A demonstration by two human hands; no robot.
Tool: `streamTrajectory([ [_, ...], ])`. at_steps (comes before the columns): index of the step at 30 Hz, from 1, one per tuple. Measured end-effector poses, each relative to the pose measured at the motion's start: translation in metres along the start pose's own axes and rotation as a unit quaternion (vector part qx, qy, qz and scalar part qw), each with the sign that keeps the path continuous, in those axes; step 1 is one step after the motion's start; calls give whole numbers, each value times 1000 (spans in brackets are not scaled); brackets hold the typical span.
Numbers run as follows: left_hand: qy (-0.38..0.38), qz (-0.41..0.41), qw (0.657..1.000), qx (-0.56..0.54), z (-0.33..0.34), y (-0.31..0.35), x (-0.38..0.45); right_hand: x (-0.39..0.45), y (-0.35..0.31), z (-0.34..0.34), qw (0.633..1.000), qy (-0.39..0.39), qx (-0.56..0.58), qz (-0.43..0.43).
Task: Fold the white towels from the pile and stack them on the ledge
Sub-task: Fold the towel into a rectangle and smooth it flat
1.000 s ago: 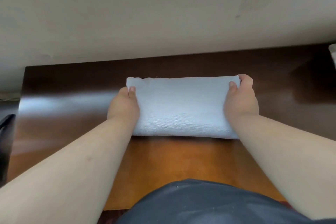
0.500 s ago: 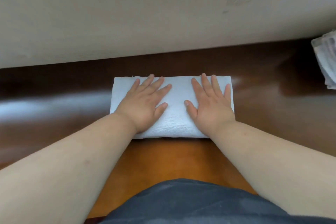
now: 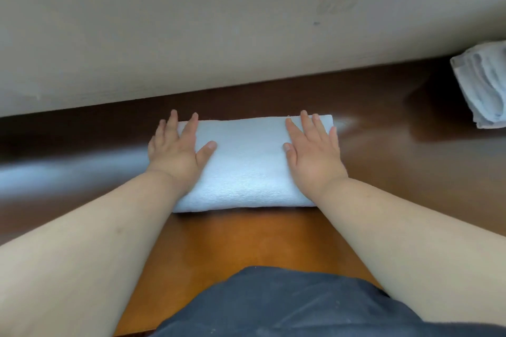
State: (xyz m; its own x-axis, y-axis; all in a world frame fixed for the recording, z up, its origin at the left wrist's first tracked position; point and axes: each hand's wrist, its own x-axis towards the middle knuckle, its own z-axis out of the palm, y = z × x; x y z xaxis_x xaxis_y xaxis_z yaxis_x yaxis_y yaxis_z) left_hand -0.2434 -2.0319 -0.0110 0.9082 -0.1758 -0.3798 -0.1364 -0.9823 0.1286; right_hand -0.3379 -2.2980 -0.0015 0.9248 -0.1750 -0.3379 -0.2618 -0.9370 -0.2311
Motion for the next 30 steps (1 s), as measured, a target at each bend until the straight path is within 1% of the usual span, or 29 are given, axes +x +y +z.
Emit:
streamTrajectory([
  [2, 23, -111, 989, -91, 4, 1, -15, -8, 22, -5, 992, 3, 94, 90],
  [3, 42, -160, 972, -169, 7, 0, -24, -14, 33, -7, 981, 5, 148, 128],
  [4, 52, -208, 944, -252, 9, -1, -31, -21, 41, -7, 967, 15, 203, 155],
  [5, 46, -252, 914, -315, 10, -3, -36, -29, 43, -8, 950, 22, 251, 182],
  [6, 22, -284, 896, -339, 8, -5, -39, -36, 43, -9, 930, 31, 297, 212],
  [8, -53, -321, 889, -322, -4, -6, -43, -44, 40, -11, 885, 7, 372, 281],
  [9, -78, -330, 884, -322, -12, -6, -46, -46, 39, -14, 865, -22, 401, 301],
  [11, -102, -330, 863, -367, -21, -8, -54, -47, 42, -21, 821, -84, 463, 323],
  [13, -130, -316, 837, -428, -27, -8, -68, -57, 45, -31, 773, -150, 521, 328],
  [14, -138, -302, 829, -451, -28, -7, -75, -63, 48, -34, 755, -165, 547, 322],
  [16, -140, -278, 817, -485, -35, -2, -94, -80, 53, -38, 722, -159, 600, 305],
  [18, -136, -256, 811, -508, -45, 4, -110, -101, 59, -47, 699, -127, 647, 278],
  [20, -128, -237, 809, -523, -59, 10, -121, -122, 65, -61, 701, -76, 662, 254],
  [23, -130, -192, 802, -551, -84, 24, -134, -148, 74, -91, 724, 6, 654, 218],
  [25, -123, -154, 807, -557, -101, 40, -140, -161, 83, -110, 739, 49, 644, 192],
  [27, -111, -111, 813, -561, -117, 60, -146, -172, 94, -129, 741, 77, 646, 167],
  [30, -95, -64, 814, -570, -135, 99, -156, -182, 123, -159, 748, 88, 643, 139],
])
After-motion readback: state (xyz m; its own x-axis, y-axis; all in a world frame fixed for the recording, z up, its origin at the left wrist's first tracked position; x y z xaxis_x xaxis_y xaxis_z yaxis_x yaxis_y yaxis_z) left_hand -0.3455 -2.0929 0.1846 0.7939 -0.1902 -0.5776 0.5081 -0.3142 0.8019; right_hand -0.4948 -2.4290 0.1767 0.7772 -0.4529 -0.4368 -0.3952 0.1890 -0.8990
